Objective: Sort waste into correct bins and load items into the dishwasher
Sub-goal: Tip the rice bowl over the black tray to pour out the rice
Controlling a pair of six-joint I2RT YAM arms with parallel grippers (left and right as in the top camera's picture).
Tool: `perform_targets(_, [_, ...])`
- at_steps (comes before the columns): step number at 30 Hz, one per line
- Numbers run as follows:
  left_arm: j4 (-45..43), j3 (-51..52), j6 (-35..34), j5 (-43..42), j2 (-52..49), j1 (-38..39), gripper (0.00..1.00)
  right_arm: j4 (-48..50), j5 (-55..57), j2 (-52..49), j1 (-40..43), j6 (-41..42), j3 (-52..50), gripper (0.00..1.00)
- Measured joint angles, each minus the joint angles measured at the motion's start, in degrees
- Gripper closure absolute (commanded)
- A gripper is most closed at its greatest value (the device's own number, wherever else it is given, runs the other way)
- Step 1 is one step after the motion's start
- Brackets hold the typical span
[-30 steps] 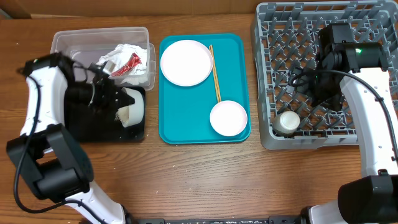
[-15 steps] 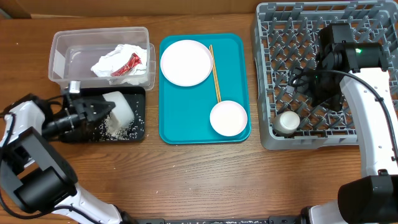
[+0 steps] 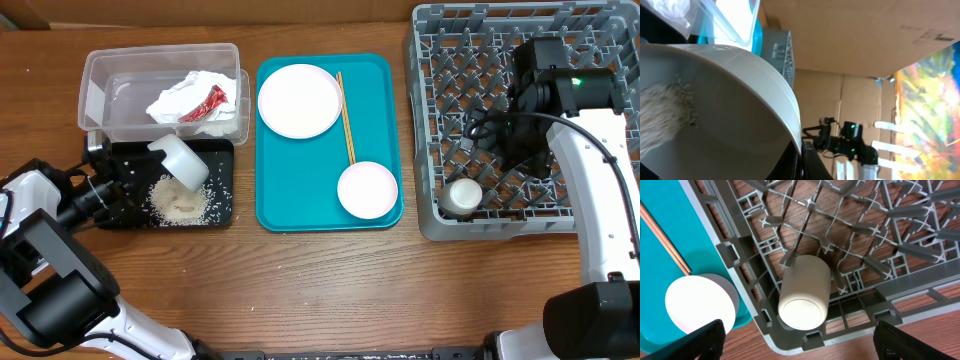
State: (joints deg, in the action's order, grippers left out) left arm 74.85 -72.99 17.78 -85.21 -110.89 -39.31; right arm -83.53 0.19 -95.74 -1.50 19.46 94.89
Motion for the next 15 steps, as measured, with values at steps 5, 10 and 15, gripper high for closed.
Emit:
perform_targets(5, [-8.33, 0.15, -5.81, 1.01, 0.0, -0.92, 0.96, 0.0, 0.0, 0.0, 0.0, 0.02, 0.0, 0.04])
perform_targets(10, [-12.0, 0.28, -10.71, 2.34, 0.0, -0.92, 0.96, -0.04, 0.02, 0.0, 0.02, 0.02, 0.0, 0.04])
perform_targets(15, [-13.77, 0.28, -13.88, 1.27, 0.0, -0.92, 0.96, -0.07, 0.0, 0.0, 0.02, 0.02, 0.0, 0.04])
